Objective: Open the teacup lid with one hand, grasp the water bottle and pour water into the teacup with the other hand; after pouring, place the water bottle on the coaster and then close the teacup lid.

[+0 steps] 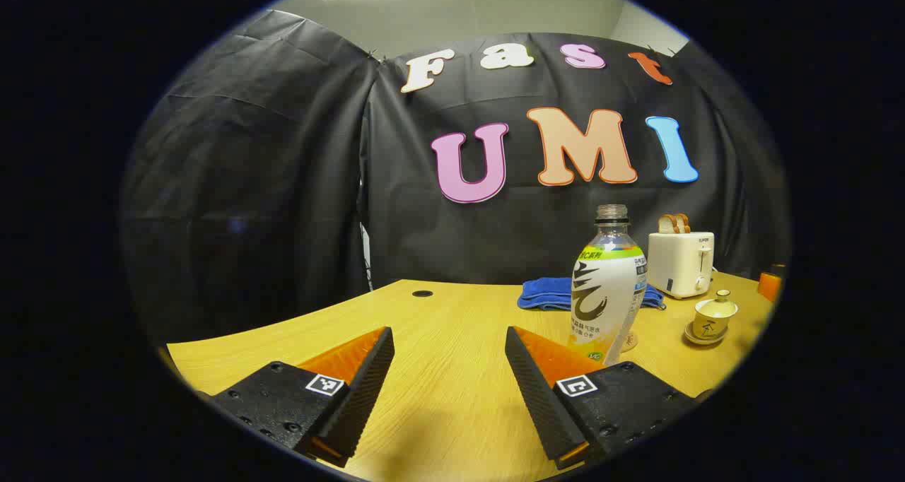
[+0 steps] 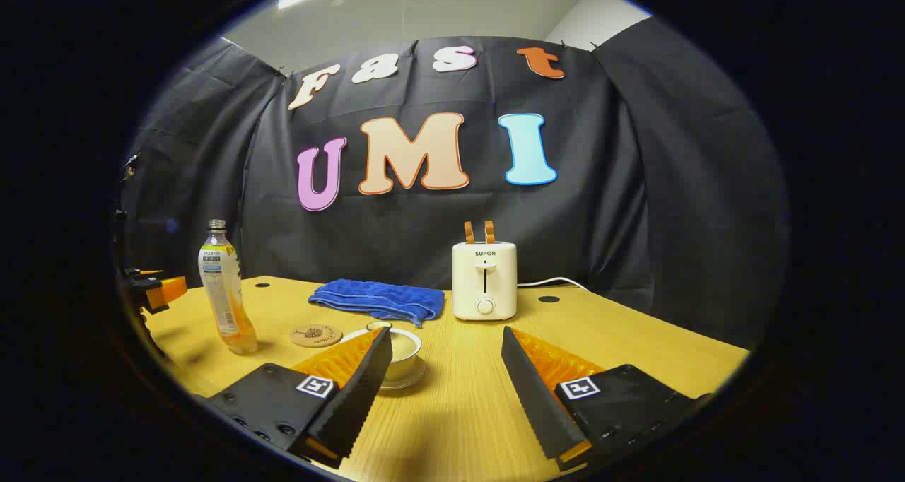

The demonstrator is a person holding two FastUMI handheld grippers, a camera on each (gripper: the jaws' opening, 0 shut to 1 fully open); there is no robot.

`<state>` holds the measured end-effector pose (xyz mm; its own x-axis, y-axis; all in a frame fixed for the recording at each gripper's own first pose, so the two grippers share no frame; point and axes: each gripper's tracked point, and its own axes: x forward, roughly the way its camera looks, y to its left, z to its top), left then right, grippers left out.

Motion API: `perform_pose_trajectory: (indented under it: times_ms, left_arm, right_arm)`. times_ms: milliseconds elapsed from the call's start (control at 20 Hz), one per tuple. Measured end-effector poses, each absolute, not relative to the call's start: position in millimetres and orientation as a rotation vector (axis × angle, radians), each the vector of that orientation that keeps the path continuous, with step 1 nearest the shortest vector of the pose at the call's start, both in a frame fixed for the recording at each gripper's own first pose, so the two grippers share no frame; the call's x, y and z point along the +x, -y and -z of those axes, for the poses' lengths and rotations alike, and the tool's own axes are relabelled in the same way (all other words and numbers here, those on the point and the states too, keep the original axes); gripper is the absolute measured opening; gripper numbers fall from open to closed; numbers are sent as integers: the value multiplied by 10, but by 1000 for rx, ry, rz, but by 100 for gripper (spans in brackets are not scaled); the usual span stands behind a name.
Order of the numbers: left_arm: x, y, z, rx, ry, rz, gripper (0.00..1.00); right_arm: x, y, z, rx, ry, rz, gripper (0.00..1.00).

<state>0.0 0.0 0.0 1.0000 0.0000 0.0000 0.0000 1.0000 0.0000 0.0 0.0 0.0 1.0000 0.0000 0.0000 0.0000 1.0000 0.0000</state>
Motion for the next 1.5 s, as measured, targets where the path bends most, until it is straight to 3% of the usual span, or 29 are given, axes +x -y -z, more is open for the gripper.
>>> perform_pose_trajectory:
  times_ms: [200, 250, 300, 1500]
  left_arm:
    - [12, 5, -17, -1, 1, 0, 93]
    - [3, 7, 0, 0, 1, 0, 93]
    - [7, 4, -15, -1, 1, 0, 93]
    - [8, 15, -2, -1, 2, -1, 93]
  right_arm:
    - [3, -2, 1, 0, 0, 0, 94]
    - [2, 0, 5, 0, 0, 0, 99]
    - [4, -2, 2, 0, 0, 0, 94]
    - [17, -87, 6, 2, -2, -43, 94]
